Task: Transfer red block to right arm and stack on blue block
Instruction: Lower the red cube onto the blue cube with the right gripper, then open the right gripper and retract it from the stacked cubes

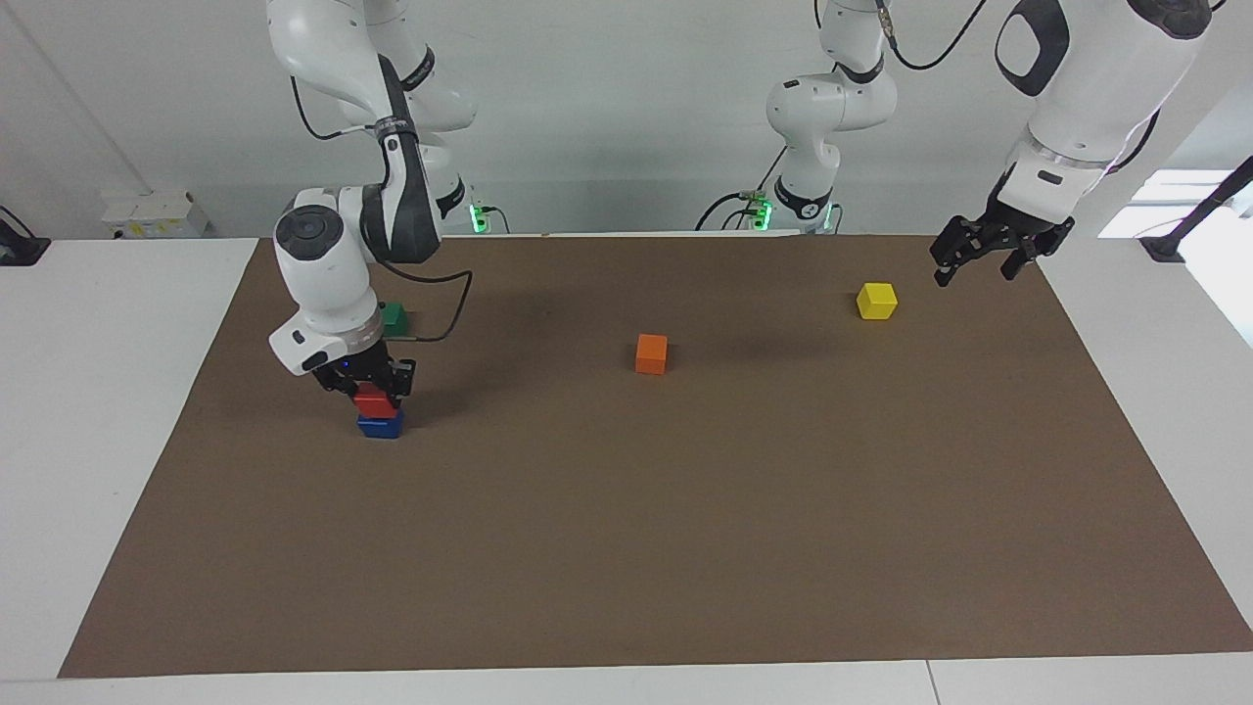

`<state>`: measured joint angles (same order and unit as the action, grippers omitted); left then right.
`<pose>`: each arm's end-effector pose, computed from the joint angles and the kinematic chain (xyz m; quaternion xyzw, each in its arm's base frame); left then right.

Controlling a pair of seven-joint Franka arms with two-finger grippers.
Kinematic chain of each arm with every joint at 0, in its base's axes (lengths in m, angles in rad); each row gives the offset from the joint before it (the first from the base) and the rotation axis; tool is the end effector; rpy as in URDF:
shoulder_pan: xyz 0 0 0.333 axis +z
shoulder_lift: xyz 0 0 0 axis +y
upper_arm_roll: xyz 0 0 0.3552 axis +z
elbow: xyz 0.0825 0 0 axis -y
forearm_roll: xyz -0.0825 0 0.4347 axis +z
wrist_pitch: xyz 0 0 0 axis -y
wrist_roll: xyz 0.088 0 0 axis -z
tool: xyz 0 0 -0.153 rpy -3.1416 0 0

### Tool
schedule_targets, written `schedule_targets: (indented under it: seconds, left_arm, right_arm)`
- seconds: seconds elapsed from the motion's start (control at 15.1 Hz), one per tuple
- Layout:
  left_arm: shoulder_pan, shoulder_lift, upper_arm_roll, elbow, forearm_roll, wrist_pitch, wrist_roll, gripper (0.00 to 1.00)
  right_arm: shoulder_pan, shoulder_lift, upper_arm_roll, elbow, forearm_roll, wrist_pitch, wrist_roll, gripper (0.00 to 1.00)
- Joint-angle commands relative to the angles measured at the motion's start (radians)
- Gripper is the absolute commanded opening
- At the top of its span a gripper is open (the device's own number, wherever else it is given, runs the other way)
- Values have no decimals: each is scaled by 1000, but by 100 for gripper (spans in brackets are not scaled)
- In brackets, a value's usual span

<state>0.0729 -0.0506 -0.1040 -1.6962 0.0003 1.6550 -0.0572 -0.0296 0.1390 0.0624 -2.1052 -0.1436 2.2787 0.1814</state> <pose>0.5933 -0.0197 0.5894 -0.9999 -0.0131 -0.0047 0.0026 0.6157 0.0115 0.3174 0.9981 -0.0289 0.0229 0.0488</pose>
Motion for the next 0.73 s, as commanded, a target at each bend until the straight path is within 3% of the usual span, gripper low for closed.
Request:
schedule_targets:
  seconds: [0.0,0.53,0.59,0.66]
  left_arm:
    - [-5,-2,9,-2,-20,-5,7,100]
    - [-7,-6,7,-23,-22,3,8,100]
    - [-7,-6,7,-23,-20,5,10,100]
    - [-7,-8,7,-25,-22,5,10,100]
  right_arm:
    - [-24,-3,11,-13,-19,30,-22,0]
    - [-47,2,14,-15,-4,39,-25,1]
    - [-47,2,14,-15,-4,39,-26,40]
    - [-47,2,14,-15,-4,38,-26,55]
